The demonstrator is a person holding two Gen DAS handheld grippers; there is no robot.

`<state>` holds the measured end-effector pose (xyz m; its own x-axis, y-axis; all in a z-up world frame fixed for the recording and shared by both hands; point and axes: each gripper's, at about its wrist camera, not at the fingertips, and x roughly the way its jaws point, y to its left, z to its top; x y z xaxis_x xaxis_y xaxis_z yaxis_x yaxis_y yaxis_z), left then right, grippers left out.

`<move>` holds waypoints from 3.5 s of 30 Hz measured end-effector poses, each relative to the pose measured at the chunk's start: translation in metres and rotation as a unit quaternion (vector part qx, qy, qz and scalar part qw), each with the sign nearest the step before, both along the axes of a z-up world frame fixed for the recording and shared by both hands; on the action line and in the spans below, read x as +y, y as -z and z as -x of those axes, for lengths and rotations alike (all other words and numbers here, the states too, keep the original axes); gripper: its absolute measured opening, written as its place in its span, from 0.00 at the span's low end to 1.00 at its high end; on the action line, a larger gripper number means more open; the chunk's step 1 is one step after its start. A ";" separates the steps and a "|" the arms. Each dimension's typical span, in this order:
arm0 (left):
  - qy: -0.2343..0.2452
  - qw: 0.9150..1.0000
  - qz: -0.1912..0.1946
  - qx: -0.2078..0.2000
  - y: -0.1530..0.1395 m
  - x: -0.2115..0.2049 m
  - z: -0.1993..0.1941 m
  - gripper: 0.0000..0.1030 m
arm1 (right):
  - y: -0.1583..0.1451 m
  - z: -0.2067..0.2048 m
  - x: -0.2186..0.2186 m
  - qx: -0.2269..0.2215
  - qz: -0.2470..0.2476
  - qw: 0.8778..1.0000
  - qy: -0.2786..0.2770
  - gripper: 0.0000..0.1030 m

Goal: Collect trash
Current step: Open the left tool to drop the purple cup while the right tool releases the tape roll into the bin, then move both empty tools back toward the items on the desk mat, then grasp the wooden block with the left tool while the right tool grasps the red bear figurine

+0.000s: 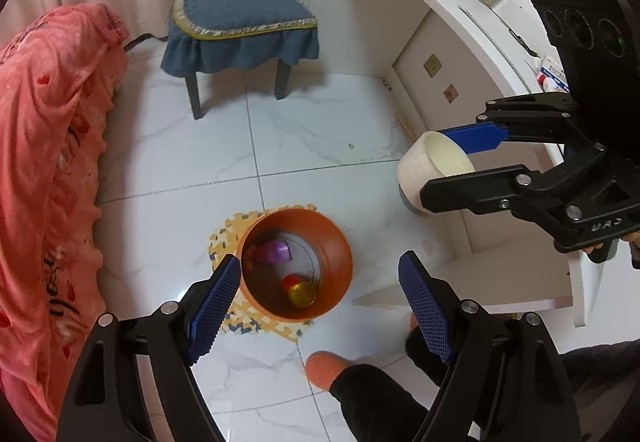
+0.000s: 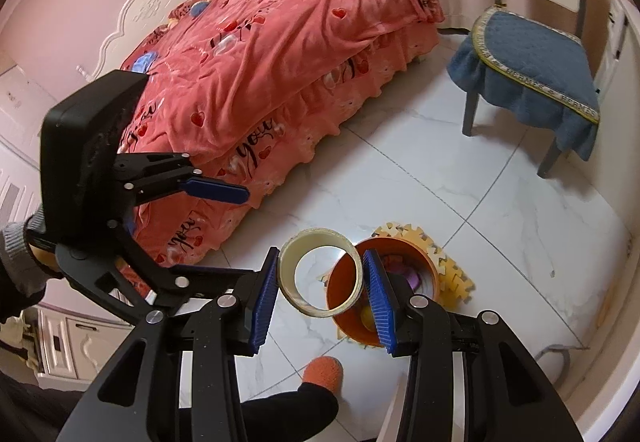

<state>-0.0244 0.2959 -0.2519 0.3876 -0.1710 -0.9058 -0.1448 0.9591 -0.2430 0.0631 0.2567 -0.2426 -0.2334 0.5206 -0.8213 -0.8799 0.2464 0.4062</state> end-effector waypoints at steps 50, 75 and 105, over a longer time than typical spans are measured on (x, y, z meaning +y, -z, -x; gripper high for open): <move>0.010 0.997 -0.061 -0.044 -0.107 -0.086 0.016 0.92 | -0.122 0.001 -0.119 -0.011 -0.066 0.996 0.059 0.82; 0.144 0.977 -0.102 -0.119 -0.181 -0.220 -0.024 0.94 | -0.200 -0.024 -0.318 -0.070 -0.111 0.973 0.189 0.87; 0.296 0.951 -0.048 -0.072 -0.134 -0.333 -0.148 0.94 | -0.138 -0.110 -0.469 -0.044 -0.044 0.928 0.367 0.87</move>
<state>0.1236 -0.0372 -0.1177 0.3701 -0.3166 -0.8734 0.4565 0.8808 -0.1258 0.1727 -0.2118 -0.1049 0.2759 0.5787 -0.7674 -0.5193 0.7616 0.3876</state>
